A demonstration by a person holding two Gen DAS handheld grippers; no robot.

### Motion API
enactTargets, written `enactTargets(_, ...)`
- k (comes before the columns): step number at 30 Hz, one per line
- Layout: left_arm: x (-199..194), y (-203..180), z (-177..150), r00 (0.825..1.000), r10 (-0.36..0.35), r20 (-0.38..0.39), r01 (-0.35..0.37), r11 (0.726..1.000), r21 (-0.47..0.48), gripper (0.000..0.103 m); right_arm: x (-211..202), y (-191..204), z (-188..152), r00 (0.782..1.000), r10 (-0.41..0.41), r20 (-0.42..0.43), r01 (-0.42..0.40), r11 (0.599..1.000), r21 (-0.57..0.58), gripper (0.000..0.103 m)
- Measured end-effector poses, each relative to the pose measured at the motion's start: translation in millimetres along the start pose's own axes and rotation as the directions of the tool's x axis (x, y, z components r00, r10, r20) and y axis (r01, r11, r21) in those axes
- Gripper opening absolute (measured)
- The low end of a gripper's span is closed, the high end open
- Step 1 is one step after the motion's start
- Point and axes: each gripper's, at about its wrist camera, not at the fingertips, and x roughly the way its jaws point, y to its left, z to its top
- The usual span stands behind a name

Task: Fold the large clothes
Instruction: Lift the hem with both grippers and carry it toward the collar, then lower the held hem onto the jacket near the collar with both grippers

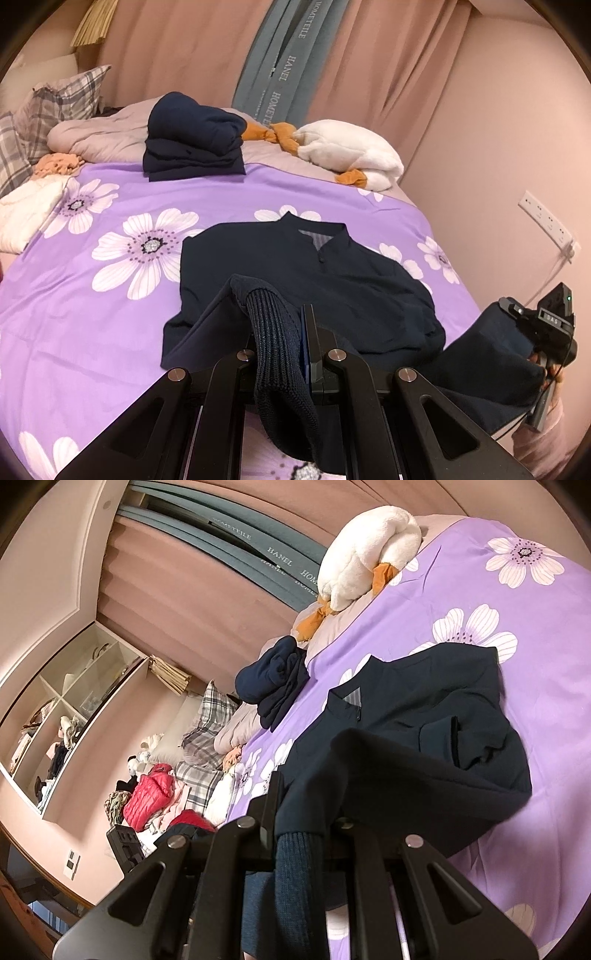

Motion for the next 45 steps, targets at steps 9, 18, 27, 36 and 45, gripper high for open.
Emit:
enactTargets(9,18,12,14,1.0,0.031,0.0,-0.031,0.999,-0.02,0.005,12,-10,16,0.999,-0.027,0.018,0.027,0.999,0.032,0.013)
enactTargets(18,37,24,22,0.998,0.065,-0.009,-0.066,0.997,-0.048,0.005,25,-23,30,0.998,-0.063,0.021,0.061,0.997,0.053,0.013)
enactTargets(27,50,34,30,0.996,0.084,-0.02,-0.085,0.994,-0.066,0.005,41,-29,40,0.996,-0.092,0.015,0.091,0.994,0.056,0.013)
enactTargets(36,63,42,36,0.994,0.108,-0.023,-0.109,0.991,-0.071,0.005,51,-39,48,0.992,-0.128,0.022,0.126,0.99,0.062,0.013)
enactTargets(45,81,51,42,0.991,0.128,-0.038,-0.131,0.989,-0.071,0.005,59,-50,56,0.985,-0.172,0.024,0.17,0.983,0.064,0.013)
